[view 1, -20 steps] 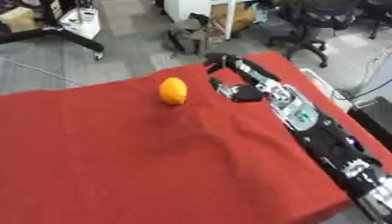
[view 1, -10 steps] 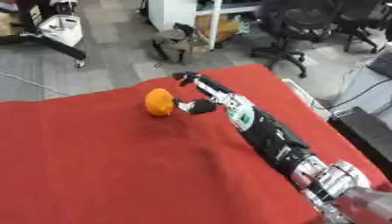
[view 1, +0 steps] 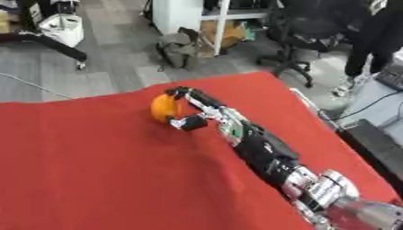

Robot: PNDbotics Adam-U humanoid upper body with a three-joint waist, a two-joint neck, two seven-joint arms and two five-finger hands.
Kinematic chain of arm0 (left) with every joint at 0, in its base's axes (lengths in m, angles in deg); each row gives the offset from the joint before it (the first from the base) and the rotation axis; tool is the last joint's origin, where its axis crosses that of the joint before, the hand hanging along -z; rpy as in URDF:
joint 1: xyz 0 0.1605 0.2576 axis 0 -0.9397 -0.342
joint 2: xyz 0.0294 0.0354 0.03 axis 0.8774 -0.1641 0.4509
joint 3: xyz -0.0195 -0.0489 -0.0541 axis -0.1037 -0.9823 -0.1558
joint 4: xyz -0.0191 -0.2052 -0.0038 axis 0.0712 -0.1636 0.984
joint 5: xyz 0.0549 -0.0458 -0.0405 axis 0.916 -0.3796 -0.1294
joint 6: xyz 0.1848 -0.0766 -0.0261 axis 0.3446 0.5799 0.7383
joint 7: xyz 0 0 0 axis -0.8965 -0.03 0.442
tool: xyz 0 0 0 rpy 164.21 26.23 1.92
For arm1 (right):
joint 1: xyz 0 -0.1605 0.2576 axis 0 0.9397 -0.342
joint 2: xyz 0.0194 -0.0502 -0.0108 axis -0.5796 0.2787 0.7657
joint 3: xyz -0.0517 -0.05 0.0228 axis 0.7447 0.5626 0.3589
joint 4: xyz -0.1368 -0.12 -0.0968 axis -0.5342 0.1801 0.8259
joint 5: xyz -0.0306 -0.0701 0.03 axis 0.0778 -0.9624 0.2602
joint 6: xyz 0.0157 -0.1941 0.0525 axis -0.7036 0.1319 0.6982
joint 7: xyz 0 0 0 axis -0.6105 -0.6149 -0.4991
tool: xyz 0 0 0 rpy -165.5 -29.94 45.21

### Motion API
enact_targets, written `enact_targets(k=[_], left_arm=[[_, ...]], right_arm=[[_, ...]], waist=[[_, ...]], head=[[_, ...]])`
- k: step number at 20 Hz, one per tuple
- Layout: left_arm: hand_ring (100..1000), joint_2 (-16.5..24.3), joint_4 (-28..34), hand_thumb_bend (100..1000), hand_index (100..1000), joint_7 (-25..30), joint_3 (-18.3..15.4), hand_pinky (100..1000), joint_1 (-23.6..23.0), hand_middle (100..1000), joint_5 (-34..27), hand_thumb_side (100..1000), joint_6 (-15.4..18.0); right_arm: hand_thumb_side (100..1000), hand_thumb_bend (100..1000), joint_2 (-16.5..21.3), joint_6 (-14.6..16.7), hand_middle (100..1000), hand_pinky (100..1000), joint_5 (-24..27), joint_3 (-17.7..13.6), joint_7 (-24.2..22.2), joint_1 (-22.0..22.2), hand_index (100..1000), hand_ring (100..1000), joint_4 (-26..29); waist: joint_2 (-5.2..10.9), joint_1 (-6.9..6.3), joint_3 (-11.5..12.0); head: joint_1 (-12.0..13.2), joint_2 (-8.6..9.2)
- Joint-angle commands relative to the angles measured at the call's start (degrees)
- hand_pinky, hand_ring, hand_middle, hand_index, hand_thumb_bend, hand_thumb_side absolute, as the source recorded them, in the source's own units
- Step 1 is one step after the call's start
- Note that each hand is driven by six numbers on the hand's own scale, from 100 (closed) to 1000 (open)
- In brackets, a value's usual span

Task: Pick up the objects with one hand, pass them to the other hand, and then place them into the box on the other side of the table.

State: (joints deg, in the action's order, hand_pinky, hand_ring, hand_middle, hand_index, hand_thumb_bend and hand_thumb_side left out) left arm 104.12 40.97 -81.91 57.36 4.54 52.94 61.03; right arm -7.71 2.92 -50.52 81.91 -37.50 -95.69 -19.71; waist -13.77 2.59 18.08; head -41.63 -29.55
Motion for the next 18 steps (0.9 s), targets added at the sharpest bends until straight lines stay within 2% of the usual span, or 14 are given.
enact_targets(k=[1, 2, 3, 4, 5, 7, 12, 18], left_arm=[[765, 0.0, 1.0, 282, 611, -0.4, 0.2, 904, 0.6, 765, 0.4, 607, -0.2], [764, -0.1, 1.0, 277, 610, -0.4, 0.2, 905, 0.5, 765, 0.5, 614, -0.3], [764, -0.1, 1.0, 269, 609, -0.4, 0.3, 906, 0.4, 765, 0.5, 606, -0.4], [764, -0.2, 1.0, 268, 609, -0.5, 0.3, 906, 0.2, 765, 0.5, 626, -0.6], [764, -0.1, 1.0, 261, 605, -0.7, 0.4, 908, -0.1, 764, 0.5, 634, -0.8], [763, 0.1, 1.0, 248, 598, -1.5, 0.7, 912, -1.2, 764, 0.5, 648, -1.8], [765, 0.7, 1.0, 223, 581, -4.1, 2.2, 925, -6.1, 766, 0.9, 689, -5.3], [769, 0.9, 1.0, 191, 566, -7.8, 3.9, 939, -12.2, 770, 1.7, 733, -11.4]], right_arm=[[211, 105, 0.7, -0.1, 606, 946, -2.4, -0.1, 1.2, -0.9, 756, 722, 0.3], [143, 100, 0.5, -0.2, 517, 919, -2.9, -0.1, 2.3, -0.8, 670, 678, 0.6], [160, 100, 0.4, -0.3, 454, 898, -3.3, -0.2, 3.7, -0.6, 600, 637, 1.0], [100, 100, 0.2, -0.5, 402, 884, -3.5, -0.3, 5.3, -0.5, 551, 614, 1.5], [100, 100, 0.0, -0.5, 338, 864, -3.3, -0.3, 7.1, -0.4, 488, 583, 2.2], [100, 100, -0.4, -0.1, 281, 844, -2.3, 0.2, 10.4, -0.1, 434, 552, 4.5], [100, 100, -1.5, 1.4, 250, 827, 3.8, 2.4, 13.7, 0.8, 404, 531, 14.8], [100, 100, -4.1, 0.1, 249, 833, 15.3, 6.3, 10.5, 2.4, 401, 529, 31.4]], waist=[[0.77, -0.01, 0.1], [0.81, 0.02, 0.0], [0.87, 0.03, -0.1], [0.94, 0.03, -0.2], [1.03, 0.05, -0.4], [1.33, 0.04, -1.1], [2.60, -0.17, -4.0], [4.57, -0.12, -8.6]], head=[[-0.3, 0.69], [-0.3, 0.68], [-0.3, 0.67], [-0.2, 0.66], [-0.1, 0.61], [0.4, 0.39], [3.2, -0.45], [9.5, -2.09]])
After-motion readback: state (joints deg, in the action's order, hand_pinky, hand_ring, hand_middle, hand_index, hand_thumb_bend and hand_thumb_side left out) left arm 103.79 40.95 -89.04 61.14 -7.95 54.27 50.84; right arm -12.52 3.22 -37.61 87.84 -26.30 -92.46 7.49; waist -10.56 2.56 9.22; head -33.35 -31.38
